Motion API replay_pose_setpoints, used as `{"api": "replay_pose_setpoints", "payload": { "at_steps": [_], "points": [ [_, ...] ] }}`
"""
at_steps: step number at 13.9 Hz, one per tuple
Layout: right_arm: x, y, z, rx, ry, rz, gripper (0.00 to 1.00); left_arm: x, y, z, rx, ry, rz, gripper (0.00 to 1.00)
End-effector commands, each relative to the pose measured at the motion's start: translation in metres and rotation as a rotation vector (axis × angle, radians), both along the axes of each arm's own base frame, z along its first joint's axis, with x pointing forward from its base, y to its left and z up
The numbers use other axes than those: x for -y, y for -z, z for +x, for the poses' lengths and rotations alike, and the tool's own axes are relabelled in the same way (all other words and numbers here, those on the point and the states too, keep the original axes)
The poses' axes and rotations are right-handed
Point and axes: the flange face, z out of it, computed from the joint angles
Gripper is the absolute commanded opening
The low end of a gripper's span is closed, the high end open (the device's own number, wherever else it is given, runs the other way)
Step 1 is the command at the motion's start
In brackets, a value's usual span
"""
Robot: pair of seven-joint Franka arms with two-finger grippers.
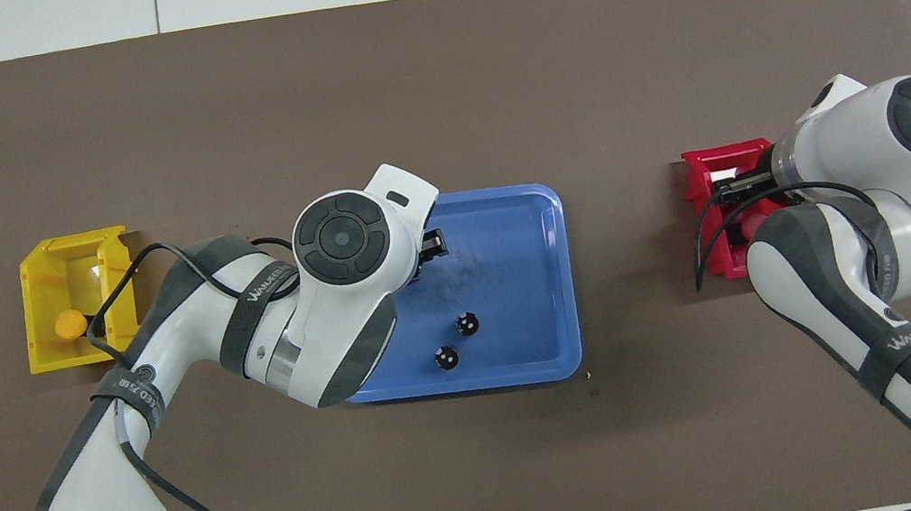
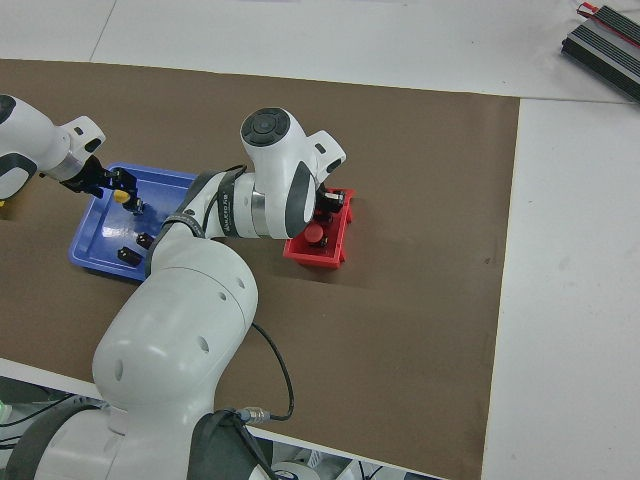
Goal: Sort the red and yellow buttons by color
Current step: 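Grasp the last yellow button with the left gripper and lift it, then lower the yellow button into the yellow bin while the right gripper withdraws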
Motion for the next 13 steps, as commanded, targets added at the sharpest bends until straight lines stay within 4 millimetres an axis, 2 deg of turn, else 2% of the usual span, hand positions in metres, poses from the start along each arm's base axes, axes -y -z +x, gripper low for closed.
{"api": "replay_pose_setpoints", "payload": {
  "at_steps": [1,4,5,7,8,9,10,12,13],
  "points": [
    [0.008,-0.01,0.004,-0.001,-0.033,0.012,0.61,0.002,-0.004,0.004,-0.001,-0.038,-0.021,0.02],
    [0.008,-0.03,0.018,-0.031,-0.035,0.011,0.61,0.002,-0.004,0.004,-0.006,-0.041,-0.022,0.01],
    [0.008,-0.039,0.024,-0.039,-0.036,0.011,0.61,0.003,-0.01,0.006,-0.007,-0.044,-0.024,0.01],
    [0.006,-0.056,0.031,-0.041,-0.039,0.009,0.61,-0.005,-0.036,0.02,-0.029,-0.072,-0.013,0.01],
    [0.001,-0.068,0.034,-0.045,-0.043,0.009,0.63,-0.021,-0.048,0.028,-0.045,-0.09,0.009,0.01],
    [-0.002,-0.083,0.039,-0.045,-0.043,0.009,0.65,-0.06,-0.063,0.045,-0.048,-0.127,0.035,0.01],
    [-0.006,-0.094,0.041,-0.046,-0.046,0.009,0.7,-0.089,-0.082,0.056,-0.034,-0.102,0.058,0.01],
    [-0.01,-0.118,0.042,-0.05,-0.018,0.009,1.0,-0.162,-0.131,0.084,-0.033,-0.039,0.071,0.01],
    [-0.018,-0.138,0.036,-0.054,-0.021,0.018,1.0,-0.196,-0.146,0.097,-0.052,0.008,0.079,0.01]
  ]
}}
